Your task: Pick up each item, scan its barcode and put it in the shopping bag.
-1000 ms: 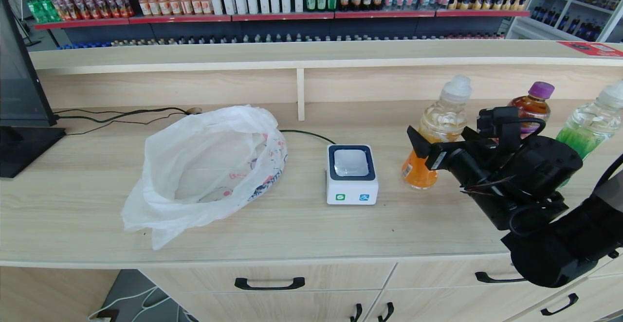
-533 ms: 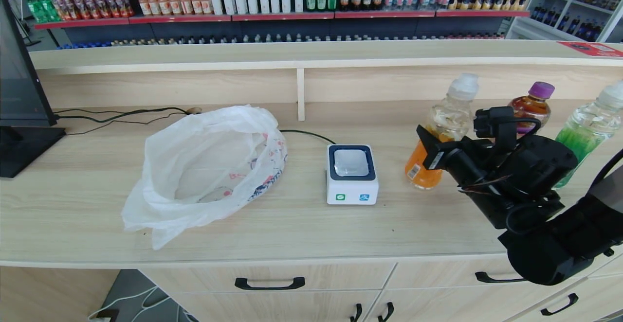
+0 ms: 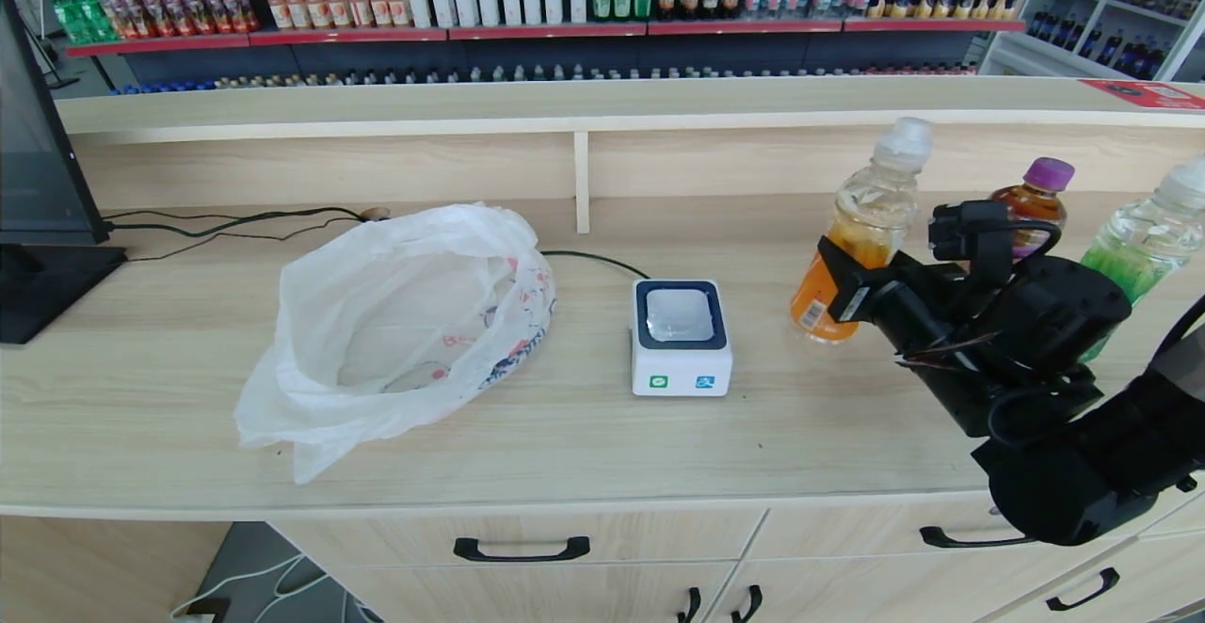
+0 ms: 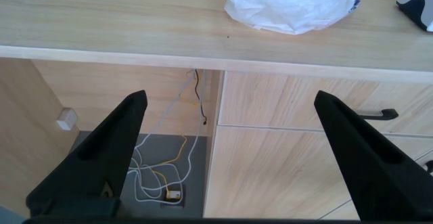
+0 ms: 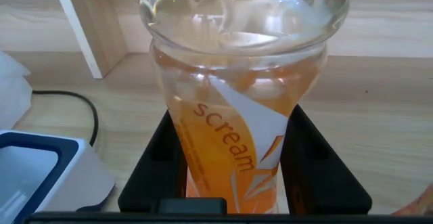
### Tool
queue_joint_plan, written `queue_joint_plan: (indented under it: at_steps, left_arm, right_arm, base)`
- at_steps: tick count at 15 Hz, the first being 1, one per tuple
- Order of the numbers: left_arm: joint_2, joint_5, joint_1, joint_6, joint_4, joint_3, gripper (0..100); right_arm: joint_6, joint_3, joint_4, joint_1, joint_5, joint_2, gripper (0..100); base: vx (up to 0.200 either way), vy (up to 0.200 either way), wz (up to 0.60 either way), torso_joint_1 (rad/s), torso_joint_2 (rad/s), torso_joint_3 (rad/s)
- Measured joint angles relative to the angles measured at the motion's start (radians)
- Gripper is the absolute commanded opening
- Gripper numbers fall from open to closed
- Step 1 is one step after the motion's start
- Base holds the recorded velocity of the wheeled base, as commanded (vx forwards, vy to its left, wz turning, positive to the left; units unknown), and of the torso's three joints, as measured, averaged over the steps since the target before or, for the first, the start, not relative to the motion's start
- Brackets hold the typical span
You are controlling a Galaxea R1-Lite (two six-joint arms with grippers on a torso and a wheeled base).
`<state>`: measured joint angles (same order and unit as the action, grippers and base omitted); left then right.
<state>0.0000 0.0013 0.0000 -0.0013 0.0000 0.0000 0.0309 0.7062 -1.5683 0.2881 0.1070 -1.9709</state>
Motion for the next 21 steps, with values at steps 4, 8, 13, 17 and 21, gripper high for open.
queue_joint_plan:
  at_steps: [4,8,13,17,21]
  left_arm:
    - [0.0,0.0,0.0,0.0,0.0,0.0,100]
    - [0.0,0.0,0.0,0.0,0.0,0.0,100]
    - [0.0,0.0,0.0,0.0,0.0,0.0,100]
    - [0.0,0.0,0.0,0.0,0.0,0.0,100]
    - [0.0,0.0,0.0,0.0,0.0,0.0,100]
  right_arm:
    - [0.007,0.02,-0.001,0.005,-0.002,0.018,0]
    - [0.011,0.021,-0.002,0.005,-0.036,0.061,0]
    - [0.026,-0.023,-0.001,0.011,-0.052,0.15,0]
    - [0.023,-0.044,-0.003,0.09,-0.097,0.228,0]
    - [-0.02,-0.074,-0.002,0.132,-0.108,0.28,0]
  base:
    - [0.0,0.0,0.0,0.0,0.0,0.0]
    - [0.0,0.0,0.0,0.0,0.0,0.0]
    - [0.0,0.0,0.0,0.0,0.0,0.0]
    - [0.0,0.0,0.0,0.0,0.0,0.0]
    - [0.0,0.0,0.0,0.0,0.0,0.0]
